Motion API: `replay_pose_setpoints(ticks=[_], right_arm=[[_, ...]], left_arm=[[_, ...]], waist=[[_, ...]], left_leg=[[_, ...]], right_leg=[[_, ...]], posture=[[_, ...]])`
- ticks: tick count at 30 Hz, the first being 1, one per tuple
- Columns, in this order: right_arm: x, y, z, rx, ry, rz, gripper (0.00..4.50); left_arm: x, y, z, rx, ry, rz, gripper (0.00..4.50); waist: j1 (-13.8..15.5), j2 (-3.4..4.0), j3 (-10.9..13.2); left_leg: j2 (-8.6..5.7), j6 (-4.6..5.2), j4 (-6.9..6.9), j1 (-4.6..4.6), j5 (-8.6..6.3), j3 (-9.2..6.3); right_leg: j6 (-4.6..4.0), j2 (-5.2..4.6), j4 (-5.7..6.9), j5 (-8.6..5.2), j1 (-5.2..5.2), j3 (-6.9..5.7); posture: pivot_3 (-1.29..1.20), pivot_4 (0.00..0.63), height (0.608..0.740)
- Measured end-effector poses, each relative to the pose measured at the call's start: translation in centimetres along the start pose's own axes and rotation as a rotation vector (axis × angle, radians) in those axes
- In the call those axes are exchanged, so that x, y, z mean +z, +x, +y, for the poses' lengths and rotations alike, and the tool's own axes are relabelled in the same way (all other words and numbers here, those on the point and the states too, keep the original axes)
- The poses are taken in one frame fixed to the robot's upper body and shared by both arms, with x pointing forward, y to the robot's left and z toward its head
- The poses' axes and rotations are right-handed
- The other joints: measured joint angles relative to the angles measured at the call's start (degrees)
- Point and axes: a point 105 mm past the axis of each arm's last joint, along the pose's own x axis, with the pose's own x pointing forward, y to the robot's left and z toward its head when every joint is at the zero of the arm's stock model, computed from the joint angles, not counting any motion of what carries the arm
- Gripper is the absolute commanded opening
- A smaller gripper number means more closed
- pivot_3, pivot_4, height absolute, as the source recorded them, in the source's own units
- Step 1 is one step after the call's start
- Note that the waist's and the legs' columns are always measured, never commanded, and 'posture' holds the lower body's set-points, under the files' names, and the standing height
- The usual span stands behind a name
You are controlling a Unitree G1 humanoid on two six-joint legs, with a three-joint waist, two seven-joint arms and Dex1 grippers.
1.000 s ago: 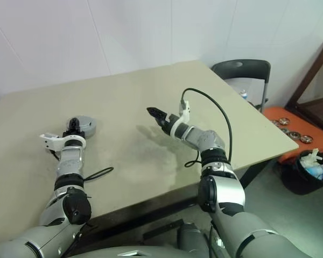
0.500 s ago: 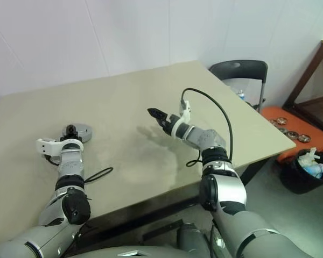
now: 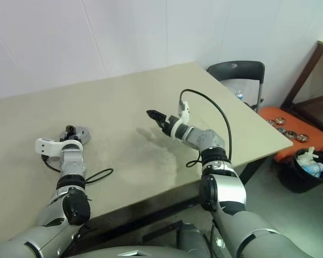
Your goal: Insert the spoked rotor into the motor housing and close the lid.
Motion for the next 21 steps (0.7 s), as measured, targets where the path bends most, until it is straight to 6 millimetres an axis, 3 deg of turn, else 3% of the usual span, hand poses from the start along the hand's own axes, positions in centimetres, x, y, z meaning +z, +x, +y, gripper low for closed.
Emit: replay_pose_setpoints(ticks=[8,16,21], right_arm=[[0.0,0.0,-0.1,-0.006,-0.013,0.001,4.49],[-0.7,0.1,-0.7,-0.034,-0.050,0.033,4.49],[-1.2,0.2,-0.7,-0.024,-0.061,0.055,4.49]], left_arm=[[1.5,0.1,1.2,0.109,0.135,-0.080,4.48],[4.8,-0.3,3.8,0.281,0.339,-0.199,4.48],[4.9,-0.3,3.4,0.199,0.461,-0.207,4.48]], waist=[[-1.8,0.02,0.0],[-1.5,0.02,0.0],[-0.8,0.00,0.0]], left_leg=[[0.28,-0.04,-0.01,0.19,0.01,0.05],[0.34,-0.07,-0.06,0.25,0.03,0.05],[0.26,-0.07,-0.05,0.07,0.03,-0.13]], right_leg=[[0.00,0.10,-0.01,0.04,0.16,0.01],[-0.02,0.19,0.00,0.05,0.19,0.00],[-0.01,0.12,0.00,0.06,0.18,-0.17]], posture=[[0.00,0.000,0.740],[0.00,0.000,0.740],[0.00,0.000,0.740]])
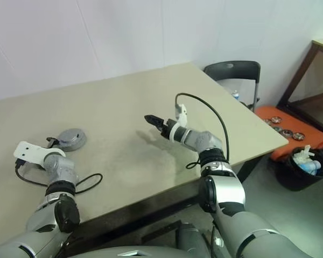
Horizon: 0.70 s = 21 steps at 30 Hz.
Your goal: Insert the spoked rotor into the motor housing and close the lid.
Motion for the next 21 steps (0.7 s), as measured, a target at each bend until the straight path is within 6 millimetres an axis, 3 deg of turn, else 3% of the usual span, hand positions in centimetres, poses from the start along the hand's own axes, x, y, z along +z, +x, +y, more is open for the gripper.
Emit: replay_pose_setpoints(ticks=[1,5,7,10,14,18,21], right_arm=[[0.0,0.0,-0.1,-0.005,-0.008,0.002,4.49],[-0.5,0.6,0.0,-0.032,-0.130,0.011,4.49],[-0.2,0.7,0.0,-0.050,-0.199,-0.007,4.49],[0.6,0.7,0.0,-0.105,-0.372,-0.031,4.49],[1.4,-0.1,-0.2,-0.150,-0.540,-0.031,4.49],[2.4,-1.9,0.0,-0.167,-0.691,-0.024,4.49],[3.1,-2.7,0.6,-0.169,-0.761,-0.041,4.49]], left_arm=[[0.0,-0.1,-0.5,-0.036,0.008,-0.001,4.48],[1.4,-1.2,-5.6,-0.395,0.009,-0.054,4.48],[2.0,-2.5,-8.1,-0.586,0.046,-0.083,4.48],[2.0,-4.8,-10.1,-0.817,0.114,-0.080,4.48],[0.8,-7.4,-9.8,-1.027,0.242,-0.025,4.48],[0.8,-9.0,-7.9,-1.153,0.358,0.023,4.48],[1.1,-10.3,-7.6,-1.234,0.421,0.032,4.48]], waist=[[0.5,-0.01,0.0],[1.3,-0.05,0.0],[1.3,-0.04,0.0],[1.1,-0.04,0.0],[1.0,-0.03,0.0],[1.2,-0.01,0.0],[1.4,-0.02,0.0]], left_leg=[[-0.03,0.00,0.00,-0.05,0.00,-0.01],[-0.27,0.00,0.04,-0.20,0.01,-0.10],[-0.31,0.01,0.04,-0.24,0.00,-0.12],[-0.32,0.08,0.02,-0.26,-0.03,-0.08],[-0.26,0.10,0.00,-0.31,-0.05,-0.02],[-0.26,0.10,0.02,-0.27,-0.05,-0.01],[-0.26,0.10,0.03,-0.20,-0.04,-0.01]], right_leg=[[0.00,-0.01,-0.01,0.00,-0.03,-0.02],[-0.01,-0.14,-0.02,0.01,-0.39,-0.09],[-0.01,-0.19,-0.04,0.01,-0.43,-0.09],[-0.01,-0.20,-0.09,0.00,-0.42,-0.08],[-0.01,-0.13,-0.04,0.00,-0.38,-0.05],[0.00,-0.13,-0.07,-0.01,-0.26,-0.05],[0.00,-0.12,-0.10,-0.01,-0.20,-0.05]], posture=[[0.00,0.000,0.740],[0.00,0.000,0.740],[0.00,0.000,0.740],[0.00,0.000,0.740],[0.00,0.000,0.740],[0.00,0.000,0.740],[0.00,0.000,0.740]])
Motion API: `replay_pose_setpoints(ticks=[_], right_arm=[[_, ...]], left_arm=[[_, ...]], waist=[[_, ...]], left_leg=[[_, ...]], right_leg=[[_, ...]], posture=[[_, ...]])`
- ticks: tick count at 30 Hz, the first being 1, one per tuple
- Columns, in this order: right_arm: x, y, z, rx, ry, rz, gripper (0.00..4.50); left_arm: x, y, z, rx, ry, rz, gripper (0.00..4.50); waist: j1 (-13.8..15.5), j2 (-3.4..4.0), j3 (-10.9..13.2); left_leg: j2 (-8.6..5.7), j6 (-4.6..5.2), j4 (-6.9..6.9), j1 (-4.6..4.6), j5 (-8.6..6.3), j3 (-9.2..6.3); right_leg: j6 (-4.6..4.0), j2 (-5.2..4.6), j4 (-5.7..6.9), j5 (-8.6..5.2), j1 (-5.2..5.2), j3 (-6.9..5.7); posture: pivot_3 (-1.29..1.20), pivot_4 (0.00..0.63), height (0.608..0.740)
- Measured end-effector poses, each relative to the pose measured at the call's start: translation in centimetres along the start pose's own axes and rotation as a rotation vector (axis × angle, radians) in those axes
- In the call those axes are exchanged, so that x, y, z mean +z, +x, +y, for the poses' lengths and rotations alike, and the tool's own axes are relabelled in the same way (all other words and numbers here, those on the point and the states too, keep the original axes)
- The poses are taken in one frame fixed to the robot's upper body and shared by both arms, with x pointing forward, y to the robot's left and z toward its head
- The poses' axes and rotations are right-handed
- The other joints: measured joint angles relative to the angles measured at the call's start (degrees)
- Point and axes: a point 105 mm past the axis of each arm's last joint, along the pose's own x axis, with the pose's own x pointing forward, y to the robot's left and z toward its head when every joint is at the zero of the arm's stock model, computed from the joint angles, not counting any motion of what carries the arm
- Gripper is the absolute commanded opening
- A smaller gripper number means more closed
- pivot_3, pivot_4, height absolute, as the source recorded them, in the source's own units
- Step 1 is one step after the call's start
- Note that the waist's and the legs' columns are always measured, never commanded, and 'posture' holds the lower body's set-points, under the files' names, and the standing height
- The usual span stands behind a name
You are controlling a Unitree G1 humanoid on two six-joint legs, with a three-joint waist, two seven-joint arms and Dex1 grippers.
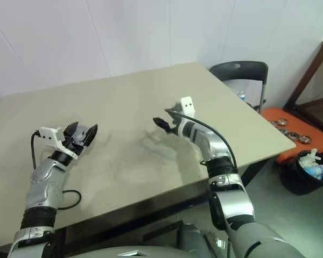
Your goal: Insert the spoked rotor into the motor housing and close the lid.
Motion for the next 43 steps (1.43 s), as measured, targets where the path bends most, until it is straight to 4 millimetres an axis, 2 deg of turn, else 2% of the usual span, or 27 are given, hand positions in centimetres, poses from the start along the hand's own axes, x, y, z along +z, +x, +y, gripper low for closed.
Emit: replay_pose_setpoints(ticks=[7,11,26,28,32,35,37,40,43], right_arm=[[2.6,-1.0,0.4,-0.009,-0.128,-0.085,4.50],[2.3,-0.8,1.2,0.007,-0.168,-0.078,4.50],[1.5,-0.9,1.2,-0.012,-0.190,-0.065,4.50],[1.5,-1.0,1.1,-0.011,-0.189,-0.065,4.50],[1.5,-1.0,1.2,-0.004,-0.204,-0.061,4.50],[1.4,-0.9,1.5,0.007,-0.220,-0.057,4.50],[1.4,-0.8,1.5,0.009,-0.226,-0.059,4.50],[1.5,-0.9,1.5,0.011,-0.230,-0.060,4.50],[1.5,-0.9,1.6,0.013,-0.237,-0.061,4.50]], left_arm=[[2.2,0.0,-2.7,-0.146,0.058,-0.023,4.50],[1.5,0.0,-3.7,-0.196,0.059,0.011,4.50],[0.4,0.1,-4.3,-0.247,0.045,0.046,4.50],[0.2,0.2,-4.4,-0.249,0.038,0.050,4.50],[0.1,0.3,-4.8,-0.269,0.038,0.055,4.50],[-0.2,0.3,-5.2,-0.282,0.043,0.070,4.50],[-0.3,0.4,-5.4,-0.288,0.042,0.075,4.50],[-0.2,0.5,-5.5,-0.292,0.041,0.078,4.50],[0.0,0.6,-5.8,-0.300,0.041,0.078,4.50]], waist=[[0.3,0.01,0.0],[0.4,0.00,0.0],[1.2,0.00,0.1],[1.0,0.00,0.1],[0.3,0.08,0.1],[0.4,0.19,0.2],[0.5,0.34,0.3],[0.9,0.30,0.3],[1.3,0.37,0.4]], left_leg=[[0.01,0.00,0.00,0.02,0.00,0.04],[0.00,0.00,0.00,0.05,0.00,0.05],[-0.03,0.01,0.00,0.02,0.00,-0.11],[-0.09,-0.04,0.02,0.02,0.02,-0.60],[-1.35,-0.33,0.02,-0.08,0.34,-3.41],[-2.18,-0.44,0.04,-0.04,0.56,-5.17],[-2.61,-0.56,0.04,-0.10,0.67,-6.36],[-3.46,-0.71,0.05,-0.10,0.81,-8.03],[-3.93,-0.80,0.09,-0.28,0.88,-9.25]], right_leg=[[0.00,0.01,0.00,0.00,0.01,0.01],[-0.01,0.01,-0.01,0.00,0.05,0.01],[-0.01,-0.06,0.02,-0.01,0.15,-0.09],[0.04,-0.28,0.04,-0.05,0.32,-0.46],[0.42,-2.06,0.56,-0.97,1.07,-2.52],[0.66,-3.04,1.18,-1.85,1.54,-3.52],[0.87,-3.27,1.37,-2.27,1.80,-3.58],[1.29,-4.13,2.34,-3.50,1.91,-3.62],[1.58,-4.56,3.13,-4.34,1.97,-3.61]], posture=[[0.00,0.000,0.740],[0.00,0.000,0.740],[0.00,0.000,0.740],[0.00,0.000,0.740],[0.00,0.000,0.740],[0.00,0.000,0.740],[0.00,0.000,0.740],[0.00,0.000,0.740],[0.00,0.000,0.740]])
